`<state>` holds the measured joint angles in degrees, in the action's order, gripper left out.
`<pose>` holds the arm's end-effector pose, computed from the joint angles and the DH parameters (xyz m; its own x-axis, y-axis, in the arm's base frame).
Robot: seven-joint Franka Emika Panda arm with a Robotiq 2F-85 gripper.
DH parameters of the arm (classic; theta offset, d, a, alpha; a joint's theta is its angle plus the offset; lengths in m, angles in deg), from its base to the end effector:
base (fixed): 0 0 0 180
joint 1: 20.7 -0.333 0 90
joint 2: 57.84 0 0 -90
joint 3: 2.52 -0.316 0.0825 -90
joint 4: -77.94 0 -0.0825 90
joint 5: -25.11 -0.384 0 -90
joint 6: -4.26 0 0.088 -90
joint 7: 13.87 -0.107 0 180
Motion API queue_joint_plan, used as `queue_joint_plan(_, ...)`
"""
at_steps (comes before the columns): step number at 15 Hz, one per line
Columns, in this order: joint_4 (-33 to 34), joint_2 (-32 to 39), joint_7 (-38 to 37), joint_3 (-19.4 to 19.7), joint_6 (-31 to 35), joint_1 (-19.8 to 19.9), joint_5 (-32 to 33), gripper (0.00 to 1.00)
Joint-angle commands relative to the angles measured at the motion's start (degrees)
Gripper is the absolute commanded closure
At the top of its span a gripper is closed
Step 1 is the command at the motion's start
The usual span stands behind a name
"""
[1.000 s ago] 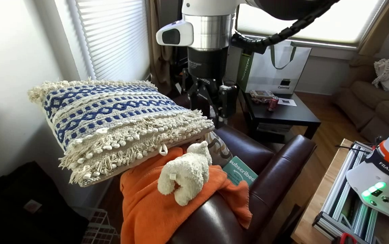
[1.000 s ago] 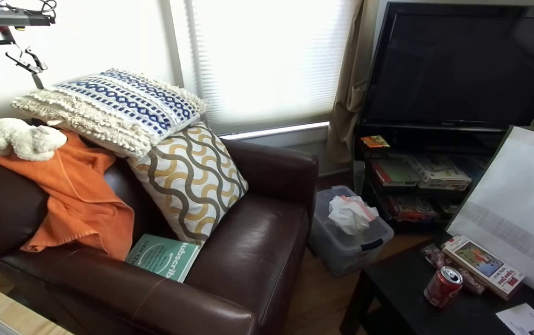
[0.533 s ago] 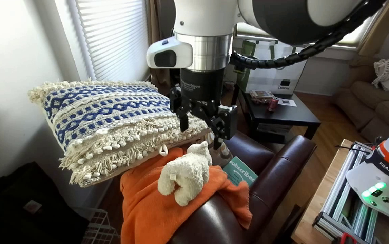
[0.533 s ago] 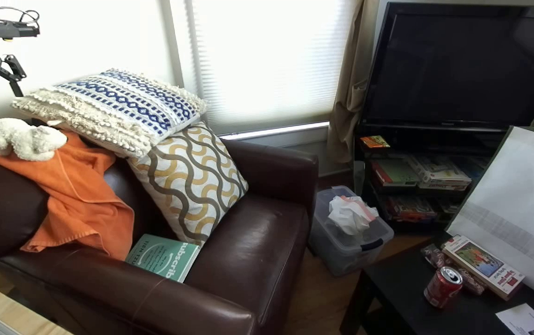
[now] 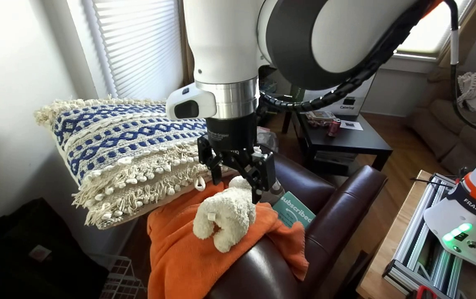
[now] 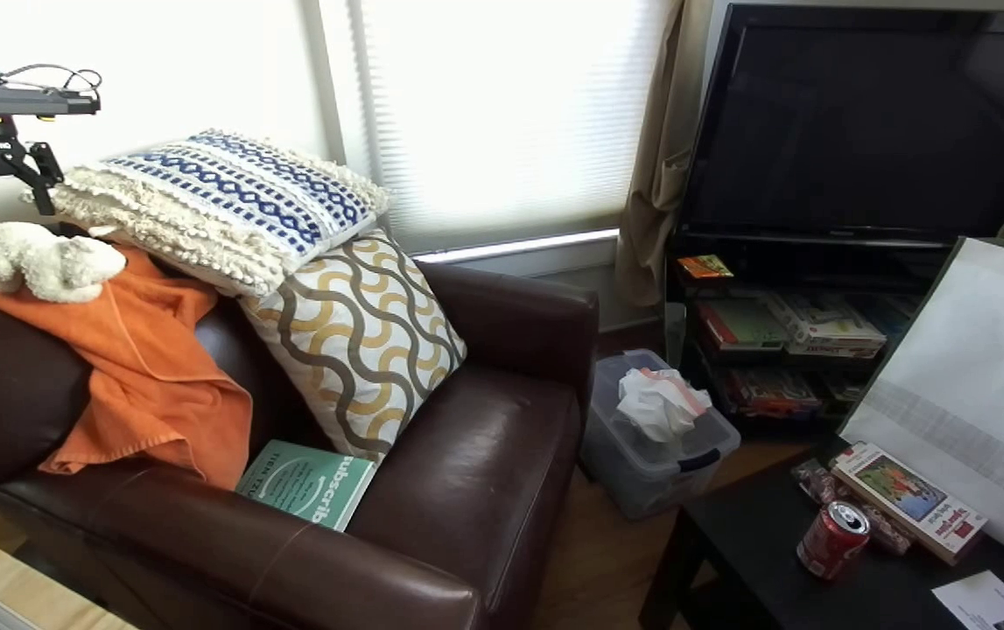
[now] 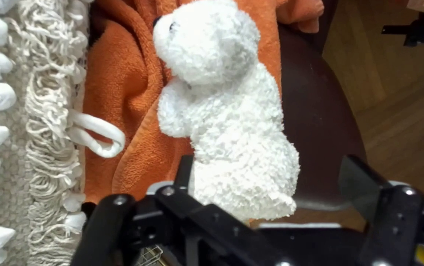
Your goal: Put the white teddy bear on the sofa
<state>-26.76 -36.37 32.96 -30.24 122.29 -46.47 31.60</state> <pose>0.3913 0.4853 0.3423 -0.2168 0.9762 -0.0085 0.9692 0.2142 -0.1211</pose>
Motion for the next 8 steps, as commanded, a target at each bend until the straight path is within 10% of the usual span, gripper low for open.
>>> queue_joint_plan(1, 3.57, 3.72, 0.64, 0.45, -2.08, -1.35, 1.58, 0.0)
queue_joint_plan(8, 6.41, 8.12, 3.21, 0.43, -2.54, -1.33, 0.82, 0.0)
